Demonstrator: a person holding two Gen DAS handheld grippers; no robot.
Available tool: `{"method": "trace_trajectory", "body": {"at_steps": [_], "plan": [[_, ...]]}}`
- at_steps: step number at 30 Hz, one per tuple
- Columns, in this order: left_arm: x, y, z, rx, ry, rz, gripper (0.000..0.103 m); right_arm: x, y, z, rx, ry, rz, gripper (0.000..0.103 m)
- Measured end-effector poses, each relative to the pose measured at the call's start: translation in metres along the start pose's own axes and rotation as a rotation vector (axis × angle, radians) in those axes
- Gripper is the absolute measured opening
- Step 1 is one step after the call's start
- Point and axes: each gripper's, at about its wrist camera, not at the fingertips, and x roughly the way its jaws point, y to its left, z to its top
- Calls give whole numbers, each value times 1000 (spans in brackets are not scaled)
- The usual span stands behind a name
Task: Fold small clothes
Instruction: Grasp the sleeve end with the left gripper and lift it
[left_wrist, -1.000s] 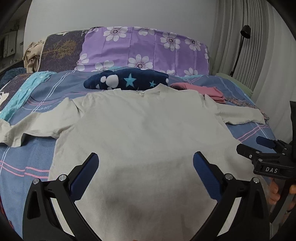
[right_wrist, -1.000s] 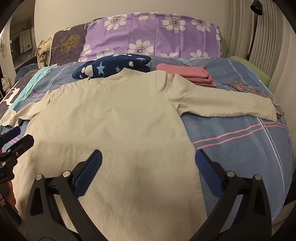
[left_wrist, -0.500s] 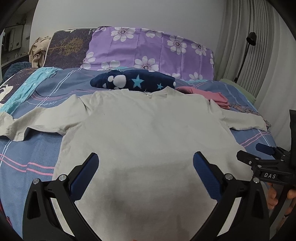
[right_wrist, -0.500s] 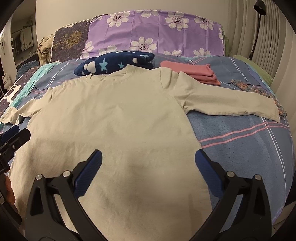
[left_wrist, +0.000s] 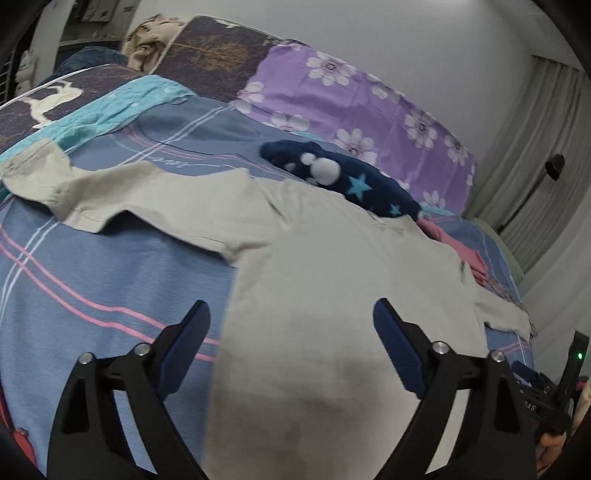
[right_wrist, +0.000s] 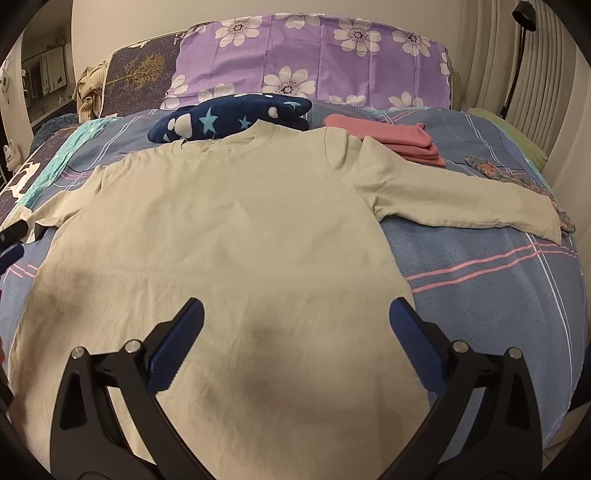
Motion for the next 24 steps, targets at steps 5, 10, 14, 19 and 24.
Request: {"method": "trace_trajectory", "body": {"at_steps": [5, 10, 14, 19, 24], "plan": [[-3, 99, 24, -257, -15, 123, 57, 2, -2, 1, 4, 0, -1, 101], [-6, 184, 49, -460, -61, 214, 57, 5, -6, 2, 7, 5, -16, 101], [4, 231, 70, -576, -93, 270, 58, 5, -8, 3, 15, 8, -19, 101], [16, 272, 88, -709, -155, 239, 38, 4, -10, 2, 1, 6, -39, 101], [12, 251, 120, -615, -215, 258, 4, 6, -16, 3, 16, 9, -55, 101]]}}
